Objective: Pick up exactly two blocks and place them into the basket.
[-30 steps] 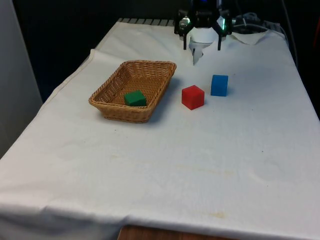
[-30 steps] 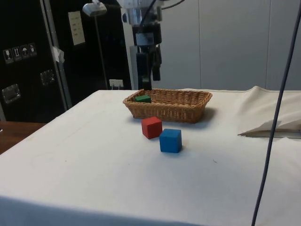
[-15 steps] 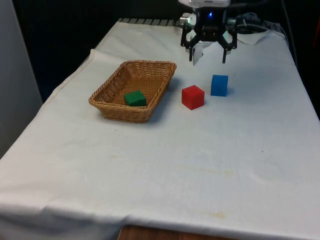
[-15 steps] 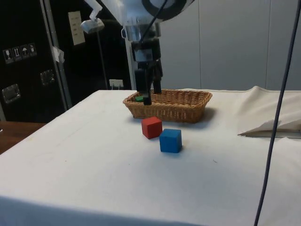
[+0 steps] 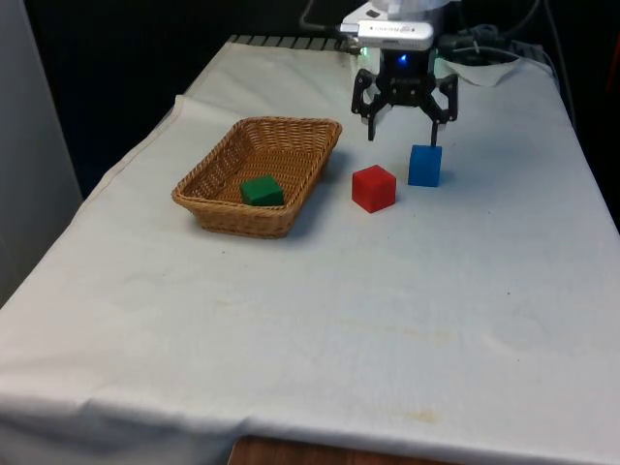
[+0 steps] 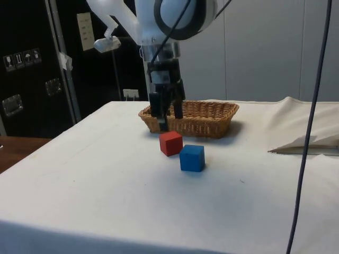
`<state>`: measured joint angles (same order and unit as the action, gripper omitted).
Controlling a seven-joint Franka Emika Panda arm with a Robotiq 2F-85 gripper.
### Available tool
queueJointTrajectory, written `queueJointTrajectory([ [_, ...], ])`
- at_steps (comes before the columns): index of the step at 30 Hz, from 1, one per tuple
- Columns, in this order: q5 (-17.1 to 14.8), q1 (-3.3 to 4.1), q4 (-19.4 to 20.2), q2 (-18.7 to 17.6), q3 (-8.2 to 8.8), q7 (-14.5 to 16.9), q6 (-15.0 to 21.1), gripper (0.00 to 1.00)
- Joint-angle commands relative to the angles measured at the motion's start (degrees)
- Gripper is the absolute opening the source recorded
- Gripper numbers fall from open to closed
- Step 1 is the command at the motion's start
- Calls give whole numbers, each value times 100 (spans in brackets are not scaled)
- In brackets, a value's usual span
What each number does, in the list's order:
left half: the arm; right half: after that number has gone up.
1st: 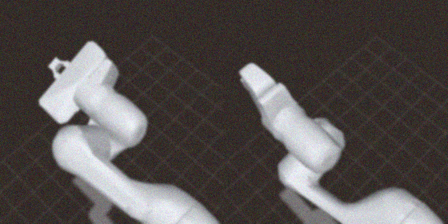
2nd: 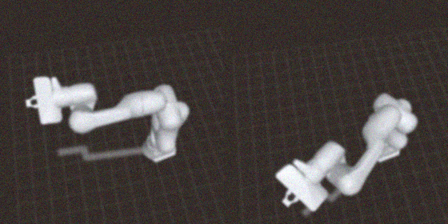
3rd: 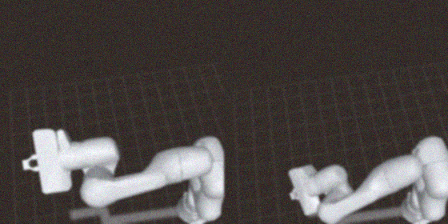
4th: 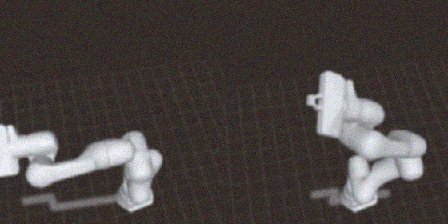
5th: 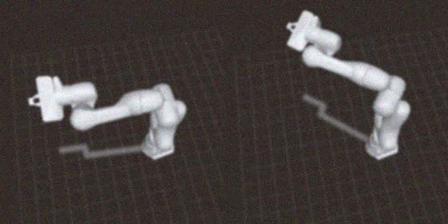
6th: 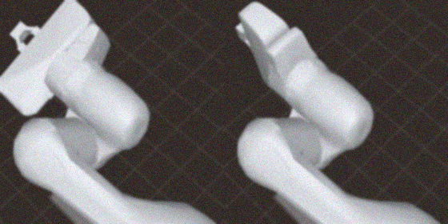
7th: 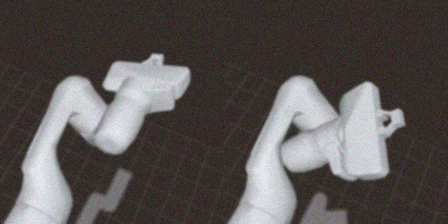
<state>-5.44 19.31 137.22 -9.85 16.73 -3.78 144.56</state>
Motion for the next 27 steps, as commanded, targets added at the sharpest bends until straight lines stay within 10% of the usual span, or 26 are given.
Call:
queueJointTrajectory([
  [1,-126,-17,-6,-23,-34,63,63,100],
  [27,-401,-40,-160,-859,-120,109,802,100],
])
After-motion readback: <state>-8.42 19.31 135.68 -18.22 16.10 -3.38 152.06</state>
